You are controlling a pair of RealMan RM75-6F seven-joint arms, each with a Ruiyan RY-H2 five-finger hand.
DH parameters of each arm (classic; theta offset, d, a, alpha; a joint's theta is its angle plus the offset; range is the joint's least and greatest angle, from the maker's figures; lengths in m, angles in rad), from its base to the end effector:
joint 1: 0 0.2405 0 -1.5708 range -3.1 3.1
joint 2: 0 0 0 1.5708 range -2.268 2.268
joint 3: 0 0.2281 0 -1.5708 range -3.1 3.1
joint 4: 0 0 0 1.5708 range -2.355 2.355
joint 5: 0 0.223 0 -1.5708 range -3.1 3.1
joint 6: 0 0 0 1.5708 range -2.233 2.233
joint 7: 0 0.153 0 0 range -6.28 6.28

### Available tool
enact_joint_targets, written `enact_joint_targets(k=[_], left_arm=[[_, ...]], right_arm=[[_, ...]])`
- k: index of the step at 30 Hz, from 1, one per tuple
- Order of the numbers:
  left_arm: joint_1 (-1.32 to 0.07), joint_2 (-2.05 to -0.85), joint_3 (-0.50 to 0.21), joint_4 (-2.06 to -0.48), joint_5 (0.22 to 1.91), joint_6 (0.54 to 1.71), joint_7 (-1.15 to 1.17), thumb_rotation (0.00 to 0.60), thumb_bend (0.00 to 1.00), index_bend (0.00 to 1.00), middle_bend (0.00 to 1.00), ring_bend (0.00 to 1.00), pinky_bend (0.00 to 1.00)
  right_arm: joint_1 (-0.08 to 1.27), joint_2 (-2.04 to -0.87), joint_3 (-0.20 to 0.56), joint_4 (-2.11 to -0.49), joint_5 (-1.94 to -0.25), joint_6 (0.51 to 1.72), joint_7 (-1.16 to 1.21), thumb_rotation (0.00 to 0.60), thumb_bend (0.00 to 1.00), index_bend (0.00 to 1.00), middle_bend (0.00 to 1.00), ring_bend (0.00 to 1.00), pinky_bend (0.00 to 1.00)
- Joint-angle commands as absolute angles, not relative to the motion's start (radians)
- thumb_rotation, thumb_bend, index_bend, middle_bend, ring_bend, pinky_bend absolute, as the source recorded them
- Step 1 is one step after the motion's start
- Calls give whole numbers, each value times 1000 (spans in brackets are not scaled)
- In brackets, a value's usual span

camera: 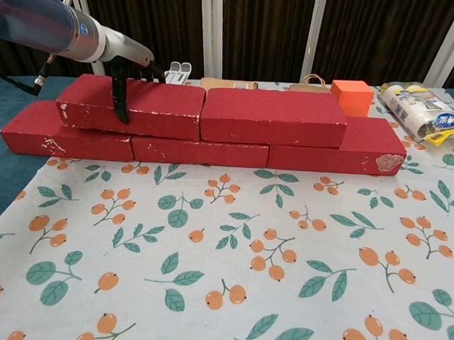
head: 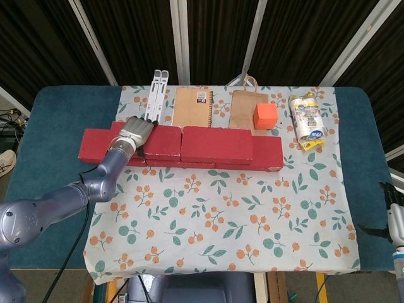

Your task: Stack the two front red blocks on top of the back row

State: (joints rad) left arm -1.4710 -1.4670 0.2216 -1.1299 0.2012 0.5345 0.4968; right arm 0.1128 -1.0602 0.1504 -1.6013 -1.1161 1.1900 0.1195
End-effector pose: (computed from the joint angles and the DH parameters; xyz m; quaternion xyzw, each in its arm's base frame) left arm -0.0953 0.4684 0.0040 -0.7883 -0.3486 -0.1440 0.4861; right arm -0.3514 -0.2092 0.1520 0.4730 -0.5390 0.3179 0.6202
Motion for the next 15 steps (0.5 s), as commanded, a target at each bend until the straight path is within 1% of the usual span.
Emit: enact_joint_targets(k=[1, 15], left_arm=[[-1470, -1474, 219, -1124, 192, 536, 506, 600, 23, 131, 212, 169, 171], [-1465, -1482, 198, -1118, 168, 526, 530, 600, 13, 128, 199, 167, 172]], right_arm=[[114, -1060, 150, -1602, -1113, 1187, 117, 600, 2, 0, 9, 0, 0], [116, -1058, 150, -1608, -1103, 1182, 105, 600, 2, 0, 9, 0, 0]])
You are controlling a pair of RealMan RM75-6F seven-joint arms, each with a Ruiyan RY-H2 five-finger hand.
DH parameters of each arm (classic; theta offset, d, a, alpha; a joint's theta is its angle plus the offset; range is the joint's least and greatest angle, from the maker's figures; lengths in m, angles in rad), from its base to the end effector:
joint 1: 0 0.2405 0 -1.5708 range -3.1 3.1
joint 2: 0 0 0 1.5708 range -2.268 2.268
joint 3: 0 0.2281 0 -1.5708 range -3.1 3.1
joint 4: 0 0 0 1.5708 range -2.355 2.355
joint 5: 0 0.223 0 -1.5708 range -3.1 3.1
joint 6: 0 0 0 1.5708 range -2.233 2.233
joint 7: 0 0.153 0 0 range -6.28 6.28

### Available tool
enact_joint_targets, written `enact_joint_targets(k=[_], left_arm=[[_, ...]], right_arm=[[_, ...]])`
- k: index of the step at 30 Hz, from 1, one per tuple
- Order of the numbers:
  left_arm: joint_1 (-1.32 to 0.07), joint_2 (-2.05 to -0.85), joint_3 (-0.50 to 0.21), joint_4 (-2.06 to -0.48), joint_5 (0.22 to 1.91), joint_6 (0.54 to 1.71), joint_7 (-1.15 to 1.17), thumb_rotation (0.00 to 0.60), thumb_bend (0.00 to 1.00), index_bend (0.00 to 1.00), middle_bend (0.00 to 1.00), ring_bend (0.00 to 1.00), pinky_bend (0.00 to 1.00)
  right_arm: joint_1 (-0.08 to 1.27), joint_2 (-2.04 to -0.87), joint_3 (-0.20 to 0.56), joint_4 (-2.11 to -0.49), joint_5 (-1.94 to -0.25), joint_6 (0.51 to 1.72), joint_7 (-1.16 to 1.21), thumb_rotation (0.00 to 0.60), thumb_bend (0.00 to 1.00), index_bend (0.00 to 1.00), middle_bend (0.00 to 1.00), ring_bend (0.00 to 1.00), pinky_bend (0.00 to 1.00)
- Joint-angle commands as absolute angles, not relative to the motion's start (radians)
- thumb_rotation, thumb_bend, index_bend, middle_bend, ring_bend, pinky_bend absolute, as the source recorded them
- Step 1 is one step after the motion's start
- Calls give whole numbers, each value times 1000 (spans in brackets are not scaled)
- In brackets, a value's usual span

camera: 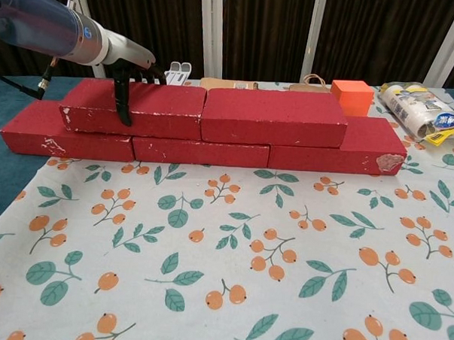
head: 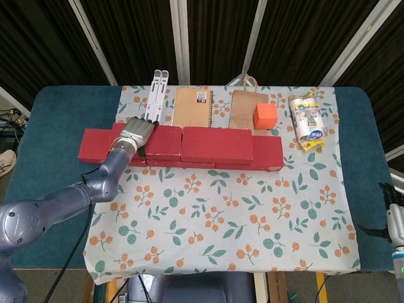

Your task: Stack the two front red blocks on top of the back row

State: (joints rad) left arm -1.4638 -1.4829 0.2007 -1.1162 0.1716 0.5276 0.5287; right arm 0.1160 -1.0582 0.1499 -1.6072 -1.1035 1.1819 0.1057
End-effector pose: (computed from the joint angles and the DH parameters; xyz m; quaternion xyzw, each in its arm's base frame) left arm -0.0946 0.4679 -0.0014 -0.7862 -0.3560 -0.1430 0.4844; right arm -0.3516 -0.2094 0.1511 0.4735 -0.5414 0.3118 0.6209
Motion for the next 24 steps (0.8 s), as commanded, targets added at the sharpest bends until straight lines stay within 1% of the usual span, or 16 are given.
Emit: enact_joint_targets(k=[1, 12, 19, 24], left_arm=[[-1465, -1482, 197, -1119, 166, 525, 532, 600, 10, 127, 197, 166, 172], [-1468, -1479, 197, -1124, 157, 522, 548, 600, 0, 101, 174, 138, 158], [-1463, -1483, 195, -1116, 160, 520, 551, 600, 0, 97, 172, 136, 158], [-1461, -1481, 193, -1117, 162, 517, 553, 600, 0, 75, 152, 124, 158]], right_arm=[[116, -1058, 150, -1608, -1103, 1182, 104, 600, 2, 0, 9, 0, 0], [118, -1060, 151, -1609, -1094, 1179, 96, 600, 2, 0, 8, 0, 0], [119, -1061, 153, -1613, -1083, 1180, 87, 600, 3, 0, 9, 0, 0], [119, -1061, 153, -1617, -1080, 1181, 80, 600, 2, 0, 9, 0, 0]])
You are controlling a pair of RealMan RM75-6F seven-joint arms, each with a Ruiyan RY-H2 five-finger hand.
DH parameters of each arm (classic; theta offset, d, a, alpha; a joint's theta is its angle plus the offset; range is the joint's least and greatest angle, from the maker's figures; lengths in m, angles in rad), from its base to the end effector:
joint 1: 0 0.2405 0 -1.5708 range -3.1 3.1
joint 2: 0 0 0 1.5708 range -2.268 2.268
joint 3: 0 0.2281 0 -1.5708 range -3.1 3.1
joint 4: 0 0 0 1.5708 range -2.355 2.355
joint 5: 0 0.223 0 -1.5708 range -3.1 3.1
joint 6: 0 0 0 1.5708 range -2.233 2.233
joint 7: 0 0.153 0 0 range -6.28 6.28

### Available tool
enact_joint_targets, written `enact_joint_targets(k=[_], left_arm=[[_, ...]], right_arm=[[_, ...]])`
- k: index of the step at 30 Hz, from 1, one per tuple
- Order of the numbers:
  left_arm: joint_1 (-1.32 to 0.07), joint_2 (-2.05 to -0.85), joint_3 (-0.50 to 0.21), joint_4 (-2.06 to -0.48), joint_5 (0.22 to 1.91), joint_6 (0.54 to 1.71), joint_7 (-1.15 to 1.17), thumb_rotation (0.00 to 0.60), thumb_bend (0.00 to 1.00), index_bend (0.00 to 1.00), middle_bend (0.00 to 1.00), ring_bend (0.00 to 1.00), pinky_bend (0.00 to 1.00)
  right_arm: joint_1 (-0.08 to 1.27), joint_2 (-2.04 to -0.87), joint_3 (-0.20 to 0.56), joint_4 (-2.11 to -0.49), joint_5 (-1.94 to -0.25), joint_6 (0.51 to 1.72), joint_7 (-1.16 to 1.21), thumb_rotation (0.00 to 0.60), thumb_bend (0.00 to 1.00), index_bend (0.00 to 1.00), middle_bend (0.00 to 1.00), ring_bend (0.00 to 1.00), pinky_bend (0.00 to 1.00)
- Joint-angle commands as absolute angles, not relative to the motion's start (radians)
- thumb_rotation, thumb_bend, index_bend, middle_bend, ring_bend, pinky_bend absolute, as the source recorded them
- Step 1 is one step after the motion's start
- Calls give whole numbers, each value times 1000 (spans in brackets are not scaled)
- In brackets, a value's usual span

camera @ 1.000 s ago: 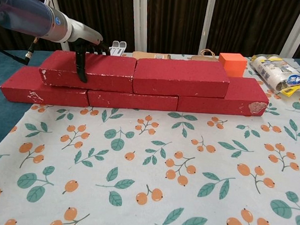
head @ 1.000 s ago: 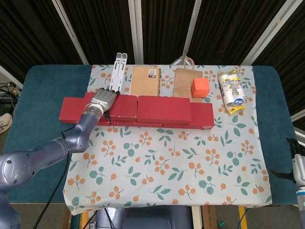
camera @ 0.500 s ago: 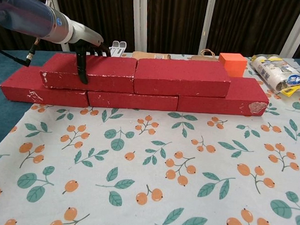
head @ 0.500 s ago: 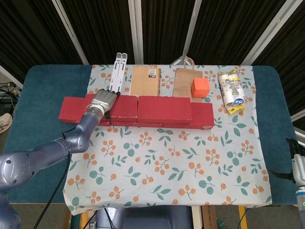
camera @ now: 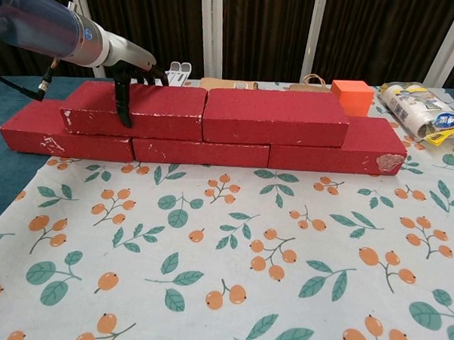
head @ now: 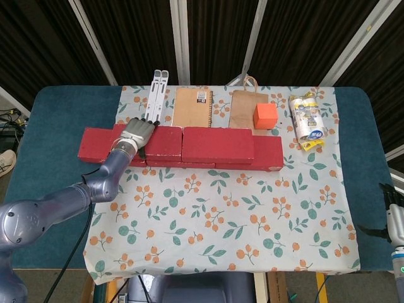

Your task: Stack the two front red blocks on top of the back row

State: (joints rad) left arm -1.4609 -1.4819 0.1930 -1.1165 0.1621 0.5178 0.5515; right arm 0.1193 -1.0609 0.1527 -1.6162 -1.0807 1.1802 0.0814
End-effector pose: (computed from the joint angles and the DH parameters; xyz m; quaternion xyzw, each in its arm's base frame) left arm -0.0949 0.4673 -0.0024 -0.7885 -0.3554 -0.1381 0.4825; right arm -0.3513 -0.2099 0.1497 0.4707 -0.5431 0.3060 0.6244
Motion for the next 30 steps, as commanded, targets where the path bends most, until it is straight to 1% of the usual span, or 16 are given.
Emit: enact_joint_targets(k=[1, 12, 24, 30], left_arm=[[-1461, -1481, 193, -1118, 162, 518, 553, 600, 0, 72, 146, 121, 158], [-1481, -1463, 214, -1144, 124, 526, 588, 600, 0, 11, 60, 29, 123], [-1509, -1449, 239, -1175, 49, 528, 622, 600, 0, 0, 43, 18, 124], [-1531, -1417, 245, -1223, 17, 541, 633, 600, 0, 0, 0, 0, 124]], right_arm=[[120, -1061, 153, -1617, -1080, 1181, 79, 600, 2, 0, 9, 0, 0], [121, -1062, 153, -1622, -1067, 1180, 65, 600, 2, 0, 9, 0, 0], [123, -1061, 154, -1627, -1053, 1178, 49, 600, 2, 0, 9, 0, 0], [123, -1059, 154, -1628, -1048, 1176, 46, 600, 3, 0, 9, 0, 0]])
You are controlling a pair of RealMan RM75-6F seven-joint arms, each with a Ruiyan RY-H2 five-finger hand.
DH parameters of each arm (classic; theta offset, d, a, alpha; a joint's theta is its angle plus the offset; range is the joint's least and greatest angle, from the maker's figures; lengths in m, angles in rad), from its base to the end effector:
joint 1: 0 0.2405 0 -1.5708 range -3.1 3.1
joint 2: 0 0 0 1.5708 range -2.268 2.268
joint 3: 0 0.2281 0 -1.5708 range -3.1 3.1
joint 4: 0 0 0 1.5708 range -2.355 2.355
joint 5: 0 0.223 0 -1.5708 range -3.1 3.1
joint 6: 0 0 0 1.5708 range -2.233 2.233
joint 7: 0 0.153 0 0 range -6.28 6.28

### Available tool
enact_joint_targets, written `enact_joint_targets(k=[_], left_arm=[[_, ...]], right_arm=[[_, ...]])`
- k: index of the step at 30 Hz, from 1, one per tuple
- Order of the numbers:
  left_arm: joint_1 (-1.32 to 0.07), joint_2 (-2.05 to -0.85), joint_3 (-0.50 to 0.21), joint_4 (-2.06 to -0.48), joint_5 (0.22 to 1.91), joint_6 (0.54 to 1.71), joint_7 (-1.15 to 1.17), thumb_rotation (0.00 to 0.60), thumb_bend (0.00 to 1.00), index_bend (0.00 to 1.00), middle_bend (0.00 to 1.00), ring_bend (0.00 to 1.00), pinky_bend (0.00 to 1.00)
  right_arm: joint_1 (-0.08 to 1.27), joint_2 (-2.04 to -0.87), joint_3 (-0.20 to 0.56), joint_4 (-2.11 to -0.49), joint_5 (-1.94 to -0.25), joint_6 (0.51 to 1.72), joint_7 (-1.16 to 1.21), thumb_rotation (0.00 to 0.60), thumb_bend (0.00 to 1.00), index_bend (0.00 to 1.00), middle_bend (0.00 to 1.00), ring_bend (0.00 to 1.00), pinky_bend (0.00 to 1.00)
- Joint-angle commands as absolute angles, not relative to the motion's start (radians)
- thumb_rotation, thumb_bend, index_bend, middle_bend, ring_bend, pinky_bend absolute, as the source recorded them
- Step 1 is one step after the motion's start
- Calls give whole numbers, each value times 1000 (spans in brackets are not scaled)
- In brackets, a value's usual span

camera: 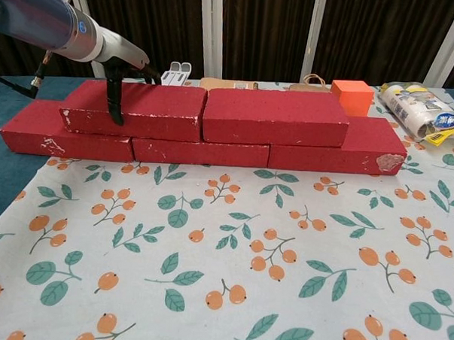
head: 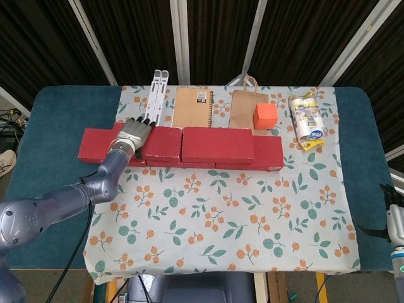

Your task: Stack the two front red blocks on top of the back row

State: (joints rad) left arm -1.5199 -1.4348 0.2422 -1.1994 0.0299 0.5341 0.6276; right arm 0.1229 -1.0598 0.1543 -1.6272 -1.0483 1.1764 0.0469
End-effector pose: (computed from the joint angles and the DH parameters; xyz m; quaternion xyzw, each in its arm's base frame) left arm -0.0938 0.4611 0.0074 -0.7857 -0.3578 -0.1115 0.4921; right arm -0.3521 -0.2096 0.1492 0.4679 -0.5448 0.2944 0.6306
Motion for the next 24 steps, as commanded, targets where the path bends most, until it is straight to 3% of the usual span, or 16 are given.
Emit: enact_joint_targets(k=[1, 9, 14, 17, 20, 24], left_arm=[[-1536, -1408, 246, -1238, 11, 546, 635, 600, 0, 0, 0, 0, 122], [-1597, -1226, 242, -1457, -40, 645, 646, 600, 0, 0, 0, 0, 86], [-1595, -1026, 228, -1705, -2, 748, 605, 600, 0, 0, 0, 0, 62], [-1501, -923, 249, -1919, 176, 935, 555, 600, 0, 0, 0, 0, 73], [-1298, -890, 315, -2090, 498, 1219, 470, 600, 0, 0, 0, 0, 76], [-946, -976, 433, -2075, 943, 1616, 322, 600, 0, 44, 0, 0, 88]], right_arm=[[123, -1059, 154, -1628, -1046, 1176, 45, 600, 3, 0, 9, 0, 0], [121, -1053, 152, -1638, -1052, 1177, 48, 600, 2, 0, 9, 0, 0], [122, -1051, 149, -1643, -1067, 1175, 56, 600, 3, 0, 9, 0, 0], [120, -1050, 147, -1645, -1089, 1183, 67, 600, 2, 0, 9, 0, 0], [119, -1056, 145, -1635, -1137, 1207, 83, 600, 3, 0, 9, 0, 0], [112, -1076, 135, -1599, -1250, 1271, 118, 600, 2, 0, 9, 0, 0]])
